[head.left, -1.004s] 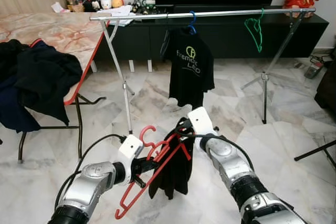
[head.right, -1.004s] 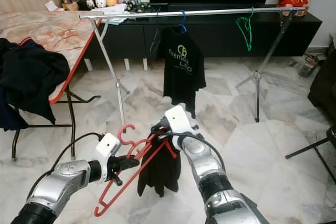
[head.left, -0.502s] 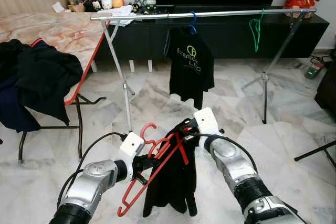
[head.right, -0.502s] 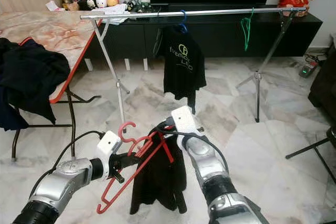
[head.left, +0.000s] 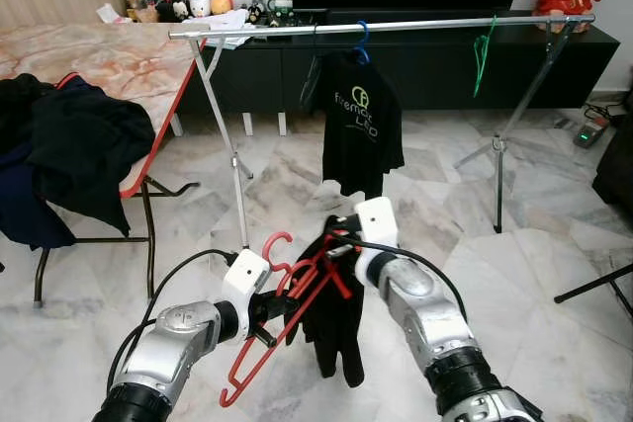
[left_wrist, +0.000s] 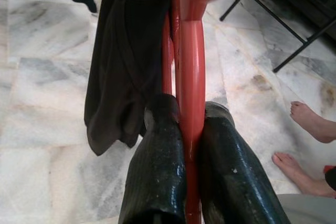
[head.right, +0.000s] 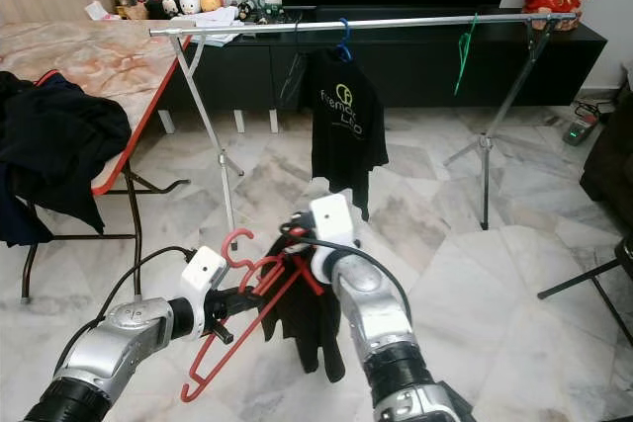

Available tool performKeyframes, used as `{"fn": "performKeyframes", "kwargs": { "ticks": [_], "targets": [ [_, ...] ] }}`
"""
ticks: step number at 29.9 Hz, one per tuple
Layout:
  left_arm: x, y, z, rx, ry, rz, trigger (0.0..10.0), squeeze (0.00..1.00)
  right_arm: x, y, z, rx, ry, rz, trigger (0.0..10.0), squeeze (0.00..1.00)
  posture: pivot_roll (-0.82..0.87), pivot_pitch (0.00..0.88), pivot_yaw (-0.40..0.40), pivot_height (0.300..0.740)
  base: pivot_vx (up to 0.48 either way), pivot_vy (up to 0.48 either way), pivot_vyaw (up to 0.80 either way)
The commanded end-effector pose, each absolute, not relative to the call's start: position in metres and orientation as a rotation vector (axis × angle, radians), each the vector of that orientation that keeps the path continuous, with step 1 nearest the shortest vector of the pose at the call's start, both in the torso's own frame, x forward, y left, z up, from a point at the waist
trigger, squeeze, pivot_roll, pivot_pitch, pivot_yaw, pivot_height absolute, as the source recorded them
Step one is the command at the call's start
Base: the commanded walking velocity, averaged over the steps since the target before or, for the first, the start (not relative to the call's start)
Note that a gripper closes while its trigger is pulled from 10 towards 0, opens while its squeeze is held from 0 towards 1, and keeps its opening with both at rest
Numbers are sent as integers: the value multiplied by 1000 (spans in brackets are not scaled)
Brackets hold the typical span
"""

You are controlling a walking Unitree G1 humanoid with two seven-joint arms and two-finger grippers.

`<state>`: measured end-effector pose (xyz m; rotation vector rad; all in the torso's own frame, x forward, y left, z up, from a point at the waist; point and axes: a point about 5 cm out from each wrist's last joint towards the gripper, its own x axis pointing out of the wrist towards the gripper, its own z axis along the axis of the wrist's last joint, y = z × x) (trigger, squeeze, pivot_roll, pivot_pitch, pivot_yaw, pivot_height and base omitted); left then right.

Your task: Hang hanger

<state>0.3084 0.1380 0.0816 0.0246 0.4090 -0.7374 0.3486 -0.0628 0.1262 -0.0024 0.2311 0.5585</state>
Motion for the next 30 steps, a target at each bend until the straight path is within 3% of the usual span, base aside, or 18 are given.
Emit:
{"fn": "performKeyframes", "kwargs": {
  "ticks": [1, 5, 9, 13, 20, 24, 30],
  "targets": [
    [310, 142, 82, 31, 410, -717, 10000, 0, 336, -51, 135, 36, 219, 619, 10000, 0, 73, 91, 20, 740, 0, 0, 0],
    [310, 143, 82, 29, 411, -715, 10000, 0, 326, -51, 129, 29, 225, 627, 10000, 0, 73, 92, 22, 740, 0, 0, 0],
    [310, 143, 81, 30, 416, -717, 10000, 0, 336, -90, 105, 0, 289, 404, 10000, 0, 68, 87, 31, 740, 0, 0, 0],
    [310, 144, 81, 35, 418, -718, 10000, 0, 334, -98, 99, -40, 317, 395, 10000, 0, 67, 83, 32, 740, 0, 0, 0],
    [310, 145, 80, 40, 418, -717, 10000, 0, 323, -92, 108, 21, 331, 428, 10000, 0, 68, 79, 33, 740, 0, 0, 0],
    [310, 145, 80, 41, 420, -715, 10000, 0, 305, -65, 128, 91, 274, 629, 10000, 0, 71, 78, 34, 740, 0, 0, 0],
    [310, 144, 81, 35, 415, -719, 10000, 0, 285, -56, 128, 21, 254, 762, 10000, 0, 66, 86, 30, 740, 0, 0, 0]
  ]
}}
